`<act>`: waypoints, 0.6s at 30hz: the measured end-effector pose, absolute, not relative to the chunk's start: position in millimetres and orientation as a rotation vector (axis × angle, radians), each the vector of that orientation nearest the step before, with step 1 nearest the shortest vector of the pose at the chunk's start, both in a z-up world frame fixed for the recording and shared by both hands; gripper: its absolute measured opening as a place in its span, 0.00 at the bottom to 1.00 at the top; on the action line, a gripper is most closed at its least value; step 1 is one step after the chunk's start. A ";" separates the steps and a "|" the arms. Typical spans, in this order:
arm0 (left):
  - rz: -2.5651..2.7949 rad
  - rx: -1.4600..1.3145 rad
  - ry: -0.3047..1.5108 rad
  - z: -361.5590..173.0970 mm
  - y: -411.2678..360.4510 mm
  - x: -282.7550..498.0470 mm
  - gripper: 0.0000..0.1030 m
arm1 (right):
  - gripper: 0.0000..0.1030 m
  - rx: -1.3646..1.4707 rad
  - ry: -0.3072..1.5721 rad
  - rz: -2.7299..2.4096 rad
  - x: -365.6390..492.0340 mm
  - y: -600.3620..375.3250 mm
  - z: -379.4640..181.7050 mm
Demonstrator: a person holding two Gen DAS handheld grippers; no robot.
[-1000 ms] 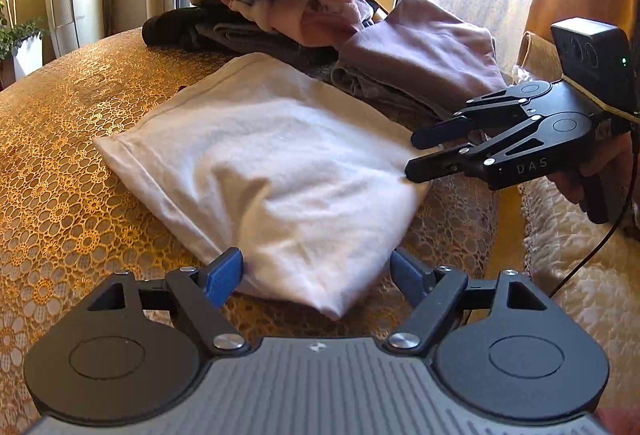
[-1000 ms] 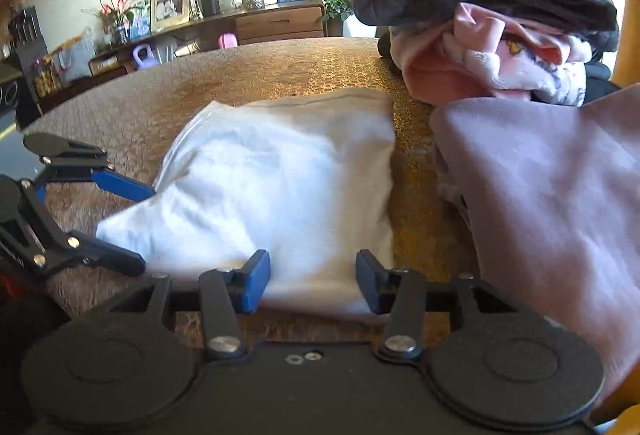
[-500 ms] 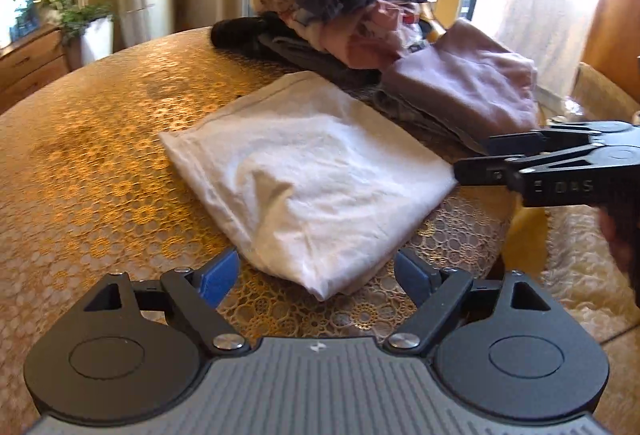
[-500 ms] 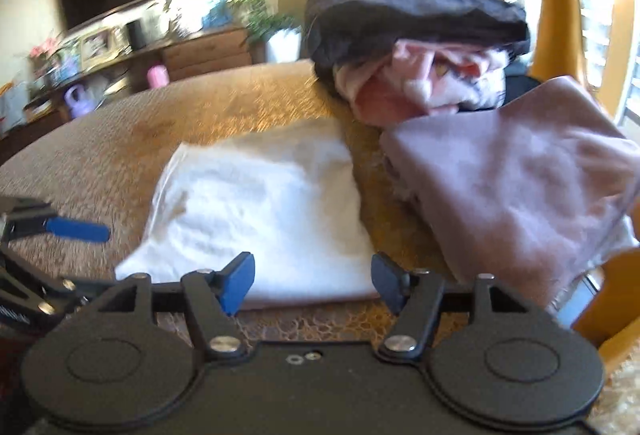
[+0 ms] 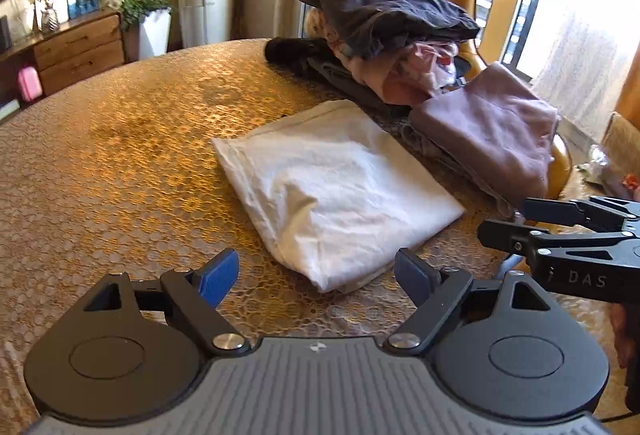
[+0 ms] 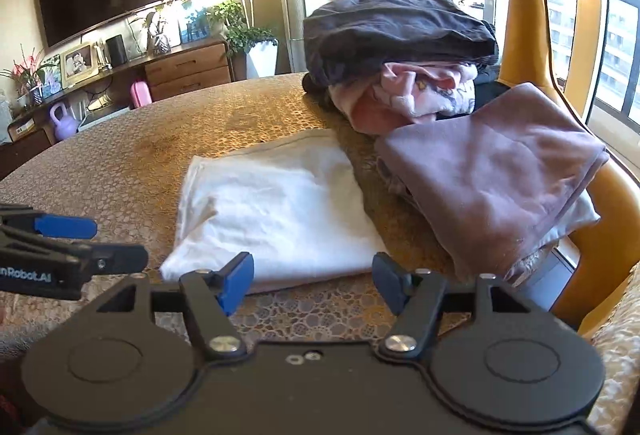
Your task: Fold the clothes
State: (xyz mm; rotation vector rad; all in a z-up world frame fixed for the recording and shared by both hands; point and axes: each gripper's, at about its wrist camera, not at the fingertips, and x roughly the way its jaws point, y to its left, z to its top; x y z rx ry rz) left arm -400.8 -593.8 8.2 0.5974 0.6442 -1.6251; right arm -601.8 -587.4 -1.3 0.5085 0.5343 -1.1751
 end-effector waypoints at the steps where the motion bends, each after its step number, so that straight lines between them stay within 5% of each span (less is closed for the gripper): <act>1: -1.612 0.603 0.630 9.2 -592.5 -400.4 0.83 | 1.00 0.508 0.534 -1.175 -599.1 -586.2 -1.3; 18: -1.530 0.652 0.659 6.4 -596.3 -393.4 0.84 | 1.00 0.512 0.599 -1.160 -573.1 -588.9 -9.6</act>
